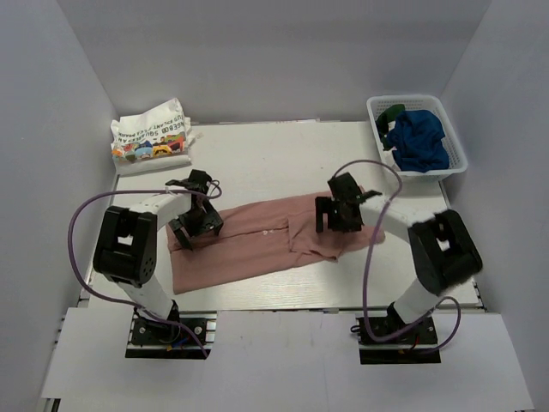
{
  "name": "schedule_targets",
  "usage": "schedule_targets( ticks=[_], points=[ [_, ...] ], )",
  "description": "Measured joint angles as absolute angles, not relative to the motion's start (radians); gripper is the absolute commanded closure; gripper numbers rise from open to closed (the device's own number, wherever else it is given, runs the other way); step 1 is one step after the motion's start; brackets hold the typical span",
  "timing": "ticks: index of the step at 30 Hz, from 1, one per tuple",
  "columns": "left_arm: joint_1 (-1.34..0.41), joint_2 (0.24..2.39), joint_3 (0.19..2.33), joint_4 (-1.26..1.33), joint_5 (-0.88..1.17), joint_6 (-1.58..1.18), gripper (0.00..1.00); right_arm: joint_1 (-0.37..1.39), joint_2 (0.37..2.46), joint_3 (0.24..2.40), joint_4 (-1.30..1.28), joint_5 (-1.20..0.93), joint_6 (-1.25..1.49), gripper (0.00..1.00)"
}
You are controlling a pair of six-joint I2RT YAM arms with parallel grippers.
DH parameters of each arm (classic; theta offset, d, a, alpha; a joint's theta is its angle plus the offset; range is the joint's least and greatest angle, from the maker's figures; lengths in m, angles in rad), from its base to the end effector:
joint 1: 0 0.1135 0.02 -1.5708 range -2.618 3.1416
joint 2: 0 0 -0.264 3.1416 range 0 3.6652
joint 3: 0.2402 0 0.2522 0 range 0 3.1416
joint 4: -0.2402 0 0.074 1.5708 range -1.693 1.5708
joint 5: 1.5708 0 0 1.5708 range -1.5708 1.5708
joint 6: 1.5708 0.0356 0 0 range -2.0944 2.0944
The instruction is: Fold and stack the t-shirts
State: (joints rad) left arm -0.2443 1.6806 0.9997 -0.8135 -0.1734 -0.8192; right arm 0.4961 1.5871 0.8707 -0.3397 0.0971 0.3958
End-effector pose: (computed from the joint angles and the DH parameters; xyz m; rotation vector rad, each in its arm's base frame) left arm 0.2784 -0.0631 0.1596 -0.8553 2.8583 0.1657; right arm 0.2675 0.1409 0.1666 -0.0982 2.6288 0.1833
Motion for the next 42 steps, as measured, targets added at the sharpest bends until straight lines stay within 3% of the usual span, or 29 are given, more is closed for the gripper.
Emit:
schedule_targets(
  ticks=[8, 15, 22, 33, 42],
  points=[
    [-0.283, 1.798, 1.148, -0.848, -0.154, -0.809, 0.0, 0.38, 2.086, 1.495, -0.354, 0.133, 0.251, 0.09],
    [-0.356, 1.717, 1.05, -0.806, -0.113, -0.812, 0.0, 0.349, 2.369, 1.916, -0.324, -0.046, 0.096, 0.09],
    [-0.441, 1.678, 1.03, -0.83, -0.157, -0.786, 0.0, 0.356, 2.378, 1.925, -0.308, -0.155, 0.046, 0.09],
    [-0.576, 1.742, 1.085, -0.872, -0.254, -0.767, 0.0, 0.36, 2.366, 1.896, -0.286, -0.16, 0.018, 0.09],
    [-0.797, 1.76, 1.089, -0.797, -0.062, -0.762, 0.0, 0.36, 2.491, 2.105, -0.338, -0.22, 0.019, 0.09]
  ],
)
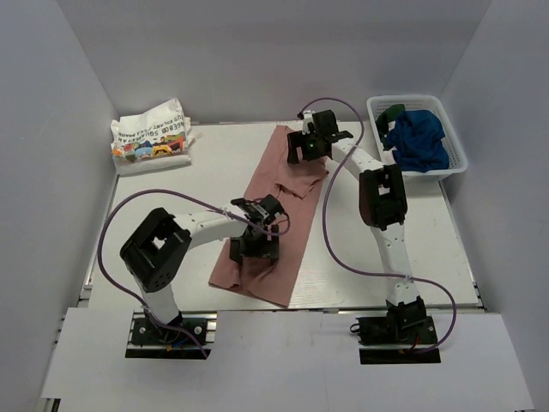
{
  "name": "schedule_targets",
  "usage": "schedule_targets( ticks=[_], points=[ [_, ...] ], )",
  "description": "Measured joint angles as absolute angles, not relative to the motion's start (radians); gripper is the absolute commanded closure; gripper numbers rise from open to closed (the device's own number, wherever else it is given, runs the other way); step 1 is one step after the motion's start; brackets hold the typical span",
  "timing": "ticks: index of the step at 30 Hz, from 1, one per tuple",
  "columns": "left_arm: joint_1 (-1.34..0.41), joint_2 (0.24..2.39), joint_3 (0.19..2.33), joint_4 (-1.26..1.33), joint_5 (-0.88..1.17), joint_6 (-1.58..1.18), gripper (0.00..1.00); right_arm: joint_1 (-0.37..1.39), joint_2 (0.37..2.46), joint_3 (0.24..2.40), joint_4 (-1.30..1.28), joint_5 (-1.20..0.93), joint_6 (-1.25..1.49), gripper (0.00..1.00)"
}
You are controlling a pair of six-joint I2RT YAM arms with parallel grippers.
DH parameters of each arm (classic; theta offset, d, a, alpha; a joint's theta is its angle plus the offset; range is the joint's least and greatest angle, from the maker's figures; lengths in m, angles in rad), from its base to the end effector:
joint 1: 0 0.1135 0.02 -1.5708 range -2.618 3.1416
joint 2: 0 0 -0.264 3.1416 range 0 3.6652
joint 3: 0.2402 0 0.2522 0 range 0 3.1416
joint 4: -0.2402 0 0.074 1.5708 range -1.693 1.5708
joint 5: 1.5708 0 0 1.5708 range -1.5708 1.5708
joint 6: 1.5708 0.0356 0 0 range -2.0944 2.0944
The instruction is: Fold and stack the t-shirts
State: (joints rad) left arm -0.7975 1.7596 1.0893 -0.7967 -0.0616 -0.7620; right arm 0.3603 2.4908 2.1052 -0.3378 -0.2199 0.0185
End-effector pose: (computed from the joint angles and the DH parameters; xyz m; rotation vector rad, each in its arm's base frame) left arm 0.2182 -0.2204 0.1587 0.0489 3.0238 -0.0442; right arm 0.5223 0.2051 0.1649 -0.5064 2.2577 0.4468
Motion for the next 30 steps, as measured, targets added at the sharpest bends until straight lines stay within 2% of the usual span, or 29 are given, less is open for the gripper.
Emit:
schedule_targets(
  ticks=[8, 14, 22, 30],
  points=[
    [-0.989, 1.773, 1.234, -0.861, -0.056, -0.813, 0.0, 0.362, 2.52, 2.179, -0.363, -0.289, 0.014, 0.09],
    [-1.061, 1.711, 1.336, -0.862, -0.121, -0.812, 0.0, 0.373, 2.355, 2.041, -0.4, -0.275, -0.007, 0.09],
    [-1.058, 1.683, 1.29, -0.985, -0.387, -0.866, 0.0, 0.408, 2.093, 1.813, -0.401, -0.221, 0.019, 0.09],
    [-1.047, 1.775, 1.172, -0.948, -0.444, -0.872, 0.01, 0.456, 2.189, 1.803, -0.442, -0.182, 0.026, 0.09]
  ],
)
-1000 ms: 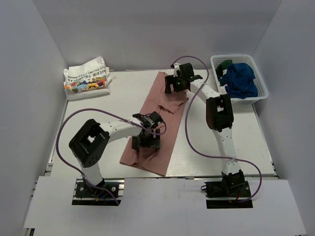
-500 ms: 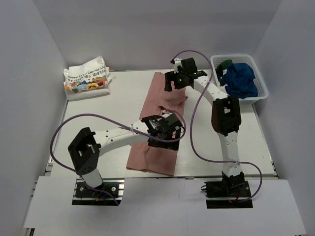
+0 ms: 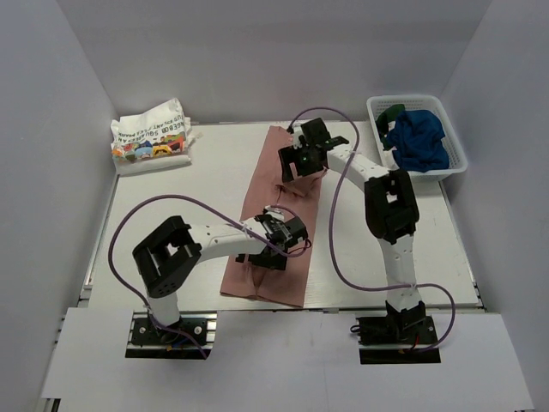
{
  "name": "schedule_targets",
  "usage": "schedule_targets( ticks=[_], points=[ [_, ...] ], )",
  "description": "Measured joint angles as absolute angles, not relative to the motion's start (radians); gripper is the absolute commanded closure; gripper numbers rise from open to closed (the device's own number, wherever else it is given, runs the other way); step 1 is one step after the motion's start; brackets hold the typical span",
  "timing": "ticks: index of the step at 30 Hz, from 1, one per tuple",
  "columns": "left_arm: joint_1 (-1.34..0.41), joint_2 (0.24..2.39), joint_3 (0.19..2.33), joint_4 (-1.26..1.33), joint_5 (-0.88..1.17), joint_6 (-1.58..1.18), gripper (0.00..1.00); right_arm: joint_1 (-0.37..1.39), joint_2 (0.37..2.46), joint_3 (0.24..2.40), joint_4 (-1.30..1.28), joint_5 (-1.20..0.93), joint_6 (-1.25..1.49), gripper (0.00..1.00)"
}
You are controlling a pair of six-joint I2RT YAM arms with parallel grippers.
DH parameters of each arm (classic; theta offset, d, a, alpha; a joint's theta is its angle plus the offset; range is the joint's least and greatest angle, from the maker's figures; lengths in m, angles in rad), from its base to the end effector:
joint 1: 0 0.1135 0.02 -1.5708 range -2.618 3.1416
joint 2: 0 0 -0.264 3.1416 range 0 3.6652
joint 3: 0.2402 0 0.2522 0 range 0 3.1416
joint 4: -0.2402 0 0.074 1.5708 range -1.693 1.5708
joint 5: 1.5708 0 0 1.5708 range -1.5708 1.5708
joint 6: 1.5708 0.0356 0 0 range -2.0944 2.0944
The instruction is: Fold and stack the t-shirts
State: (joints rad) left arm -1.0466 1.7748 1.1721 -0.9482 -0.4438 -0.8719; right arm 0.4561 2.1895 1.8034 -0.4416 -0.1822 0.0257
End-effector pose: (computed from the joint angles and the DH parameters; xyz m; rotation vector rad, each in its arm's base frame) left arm 0.1691 -0.2619 0.1765 0.2336 2.7378 0.3335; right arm 0.4428 0.2244 0.2116 -0.6024 2.3515 0.4407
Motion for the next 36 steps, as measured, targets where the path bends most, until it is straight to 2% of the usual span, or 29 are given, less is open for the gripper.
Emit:
schedule_targets(
  ticks=[10, 13, 14, 17, 21, 25, 27, 30, 36],
  points=[
    [-1.048, 1.839, 1.208, -0.863, -0.396, -0.802, 0.13, 0.458, 2.367, 1.96, -0.485, -0.12, 0.076, 0.09],
    [-1.05, 1.861, 1.233, -0.832, -0.35, -0.796, 0.13, 0.456, 2.439, 2.081, -0.504, -0.12, 0.099, 0.09],
    [-1.05, 1.868, 1.238, -0.811, -0.329, -0.795, 0.13, 0.456, 2.468, 2.125, -0.508, -0.123, 0.102, 0.12],
    [-1.05, 1.896, 1.273, -0.778, -0.297, -0.794, 0.13, 0.456, 2.527, 2.226, -0.524, -0.13, 0.118, 0.1],
    [-1.05, 1.953, 1.353, -0.778, -0.275, -0.793, 0.12, 0.456, 2.541, 2.251, -0.522, -0.134, 0.128, 0.1],
    [-1.058, 1.968, 1.385, -0.785, -0.273, -0.786, 0.06, 0.455, 2.531, 2.244, -0.527, -0.142, 0.121, 0.1],
    [-1.063, 1.955, 1.384, -0.798, -0.274, -0.784, 0.01, 0.455, 2.506, 2.217, -0.537, -0.141, 0.109, 0.1],
    [-1.077, 1.865, 1.349, -0.8, -0.274, -0.785, 0.01, 0.455, 2.408, 2.123, -0.556, -0.139, 0.093, 0.1],
    [-1.097, 1.513, 1.192, -0.8, -0.272, -0.83, 0.01, 0.454, 1.961, 1.781, -0.497, -0.083, 0.134, 0.1]
  ],
)
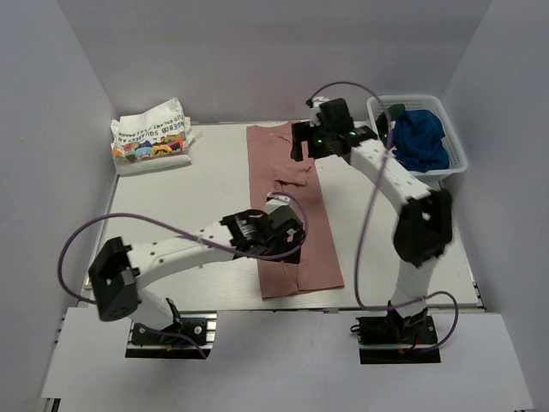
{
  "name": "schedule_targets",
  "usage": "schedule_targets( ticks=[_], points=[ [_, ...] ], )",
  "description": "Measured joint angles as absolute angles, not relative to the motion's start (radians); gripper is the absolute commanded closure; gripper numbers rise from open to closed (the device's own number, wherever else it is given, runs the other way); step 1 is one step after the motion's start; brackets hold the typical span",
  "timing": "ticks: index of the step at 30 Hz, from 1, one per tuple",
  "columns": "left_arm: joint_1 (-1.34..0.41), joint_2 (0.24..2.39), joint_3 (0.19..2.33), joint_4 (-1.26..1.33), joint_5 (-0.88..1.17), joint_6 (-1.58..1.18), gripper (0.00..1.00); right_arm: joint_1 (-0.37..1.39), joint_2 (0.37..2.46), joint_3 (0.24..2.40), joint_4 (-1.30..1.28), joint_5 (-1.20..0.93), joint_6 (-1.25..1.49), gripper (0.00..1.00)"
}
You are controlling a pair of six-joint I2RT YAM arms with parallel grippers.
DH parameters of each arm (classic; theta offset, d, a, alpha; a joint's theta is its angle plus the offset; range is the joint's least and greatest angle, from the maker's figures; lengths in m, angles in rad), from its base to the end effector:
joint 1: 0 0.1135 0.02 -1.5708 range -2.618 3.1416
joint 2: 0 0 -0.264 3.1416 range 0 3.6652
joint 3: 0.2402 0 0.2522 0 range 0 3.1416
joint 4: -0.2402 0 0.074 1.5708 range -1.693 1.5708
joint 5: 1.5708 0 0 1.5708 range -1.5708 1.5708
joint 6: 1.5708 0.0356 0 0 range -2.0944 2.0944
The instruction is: Fold and stack the t-shirts
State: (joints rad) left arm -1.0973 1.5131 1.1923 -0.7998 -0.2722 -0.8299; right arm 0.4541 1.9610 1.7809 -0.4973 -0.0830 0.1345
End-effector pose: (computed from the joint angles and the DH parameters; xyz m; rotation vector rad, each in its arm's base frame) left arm 0.1468 -0.2655 0.2593 0.2709 2.6378 -0.2913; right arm 0.4098 0.2033 0.3042 -0.4071 2.2410 0.4069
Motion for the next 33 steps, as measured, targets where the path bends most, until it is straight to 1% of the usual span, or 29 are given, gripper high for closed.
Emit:
schedule_targets(
  ticks=[3, 4, 6, 9, 11, 13, 14, 17, 18, 23, 25, 26, 29, 31, 32, 33],
  points=[
    [-1.101, 1.406, 1.106, -0.822, -0.273, -0.902, 0.01, 0.453, 1.649, 1.517, -0.392, -0.034, 0.194, 0.1],
    [-1.102, 1.387, 1.069, -0.838, -0.273, -0.931, 0.01, 0.453, 1.581, 1.456, -0.385, -0.024, 0.22, 0.1],
    [-1.102, 1.367, 0.977, -0.871, -0.272, -0.993, 0.01, 0.451, 1.346, 1.229, -0.327, -0.015, 0.283, 0.1],
    [-1.102, 1.363, 0.84, -0.891, -0.253, -1.047, 0.02, 0.451, 1.106, 0.936, -0.307, -0.024, 0.379, 0.1],
    [-1.102, 1.365, 0.783, -0.893, -0.228, -1.06, 0.03, 0.451, 0.988, 0.775, -0.36, -0.033, 0.424, 0.1],
    [-1.102, 1.371, 0.772, -0.881, -0.208, -1.06, 0.05, 0.452, 0.914, 0.673, -0.445, -0.033, 0.452, 0.1],
    [-1.102, 1.375, 0.772, -0.866, -0.199, -1.06, 0.06, 0.452, 0.884, 0.641, -0.49, -0.035, 0.464, 0.1],
    [-1.102, 1.403, 0.776, -0.807, -0.179, -1.051, 0.06, 0.452, 0.815, 0.579, -0.577, -0.075, 0.487, 0.1],
    [-1.102, 1.416, 0.777, -0.789, -0.172, -1.045, 0.06, 0.452, 0.803, 0.562, -0.59, -0.097, 0.493, 0.1],
    [-1.102, 1.492, 0.801, -0.739, -0.156, -1.024, 0.15, 0.452, 0.815, 0.459, -0.598, -0.188, 0.508, 0.1],
    [-1.102, 1.508, 0.817, -0.728, -0.156, -1.019, 0.21, 0.452, 0.849, 0.436, -0.595, -0.212, 0.508, 0.1],
    [-1.102, 1.514, 0.821, -0.723, -0.156, -1.017, 0.29, 0.452, 0.862, 0.426, -0.59, -0.221, 0.509, 0.1],
    [-1.102, 1.527, 0.829, -0.708, -0.147, -1.004, 0.38, 0.452, 0.896, 0.404, -0.571, -0.254, 0.509, 0.11],
    [-1.102, 1.534, 0.835, -0.694, -0.133, -0.998, 0.5, 0.452, 0.899, 0.397, -0.546, -0.278, 0.509, 0.24],
    [-1.102, 1.536, 0.835, -0.683, -0.127, -0.995, 0.59, 0.452, 0.899, 0.389, -0.533, -0.289, 0.51, 0.32],
    [-1.102, 1.54, 0.834, -0.669, -0.116, -0.993, 0.74, 0.452, 0.899, 0.38, -0.519, -0.292, 0.511, 0.39]
  ],
)
